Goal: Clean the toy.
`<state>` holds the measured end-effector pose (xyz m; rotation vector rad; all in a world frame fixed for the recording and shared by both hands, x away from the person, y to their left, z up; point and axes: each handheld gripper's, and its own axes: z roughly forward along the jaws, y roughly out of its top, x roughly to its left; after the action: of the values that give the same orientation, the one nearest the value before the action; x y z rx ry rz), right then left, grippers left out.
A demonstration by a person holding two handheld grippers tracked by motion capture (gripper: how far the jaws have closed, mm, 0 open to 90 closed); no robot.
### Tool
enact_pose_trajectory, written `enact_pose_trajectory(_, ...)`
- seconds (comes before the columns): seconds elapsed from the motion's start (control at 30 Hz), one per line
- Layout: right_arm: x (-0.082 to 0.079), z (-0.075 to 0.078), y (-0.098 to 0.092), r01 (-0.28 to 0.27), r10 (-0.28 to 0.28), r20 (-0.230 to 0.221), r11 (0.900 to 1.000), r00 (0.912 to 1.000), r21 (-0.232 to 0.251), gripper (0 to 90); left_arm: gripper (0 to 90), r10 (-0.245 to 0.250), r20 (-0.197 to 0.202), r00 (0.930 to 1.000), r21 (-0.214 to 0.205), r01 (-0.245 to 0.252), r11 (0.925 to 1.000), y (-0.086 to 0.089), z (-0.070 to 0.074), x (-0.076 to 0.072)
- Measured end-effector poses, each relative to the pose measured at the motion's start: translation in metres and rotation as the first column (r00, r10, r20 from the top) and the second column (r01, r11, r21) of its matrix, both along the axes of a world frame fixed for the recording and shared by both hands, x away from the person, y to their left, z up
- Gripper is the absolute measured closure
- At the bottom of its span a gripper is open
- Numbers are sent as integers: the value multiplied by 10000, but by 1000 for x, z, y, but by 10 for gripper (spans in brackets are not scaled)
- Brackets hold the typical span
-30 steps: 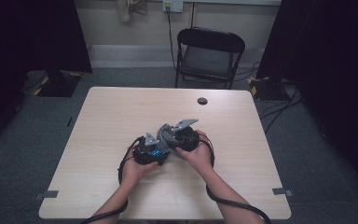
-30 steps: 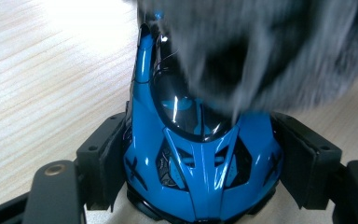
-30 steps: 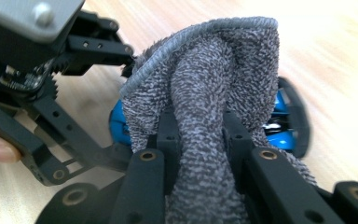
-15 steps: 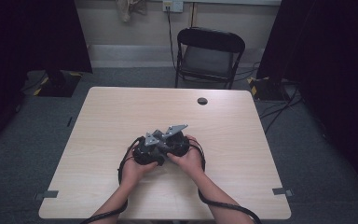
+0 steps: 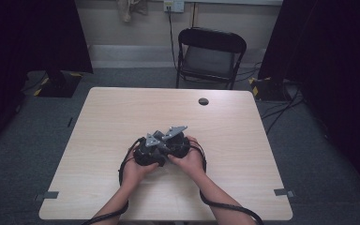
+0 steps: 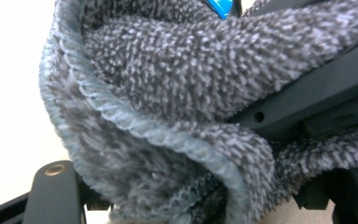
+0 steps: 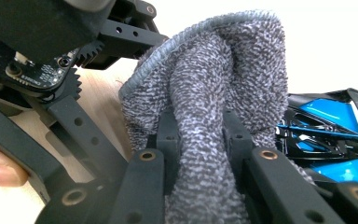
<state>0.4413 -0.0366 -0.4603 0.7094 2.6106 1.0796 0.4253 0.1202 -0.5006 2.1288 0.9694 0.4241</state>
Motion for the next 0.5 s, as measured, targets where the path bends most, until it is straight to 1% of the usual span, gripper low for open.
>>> enact_pose_trajectory(0.13,2,1,-1,45,-45,60,10000,10000,-31,741,256,-9,-1,10000,-1,9,10000,0,0,0)
enact_pose_trajectory(0.27,5,1,-4,205,-204,-24,9997,9998,93,741,256,-10,9,10000,-8,10,10000,0,0,0)
enact_pose_trajectory(0.3,6,1,-4,239,-237,-102,9996,9997,125,741,256,-3,5,10000,6,3,10000,0,0,0)
enact_pose_trajectory(0.5,10,2,-6,416,-414,-110,9990,9991,187,742,256,-2,-3,10000,6,2,10000,0,0,0)
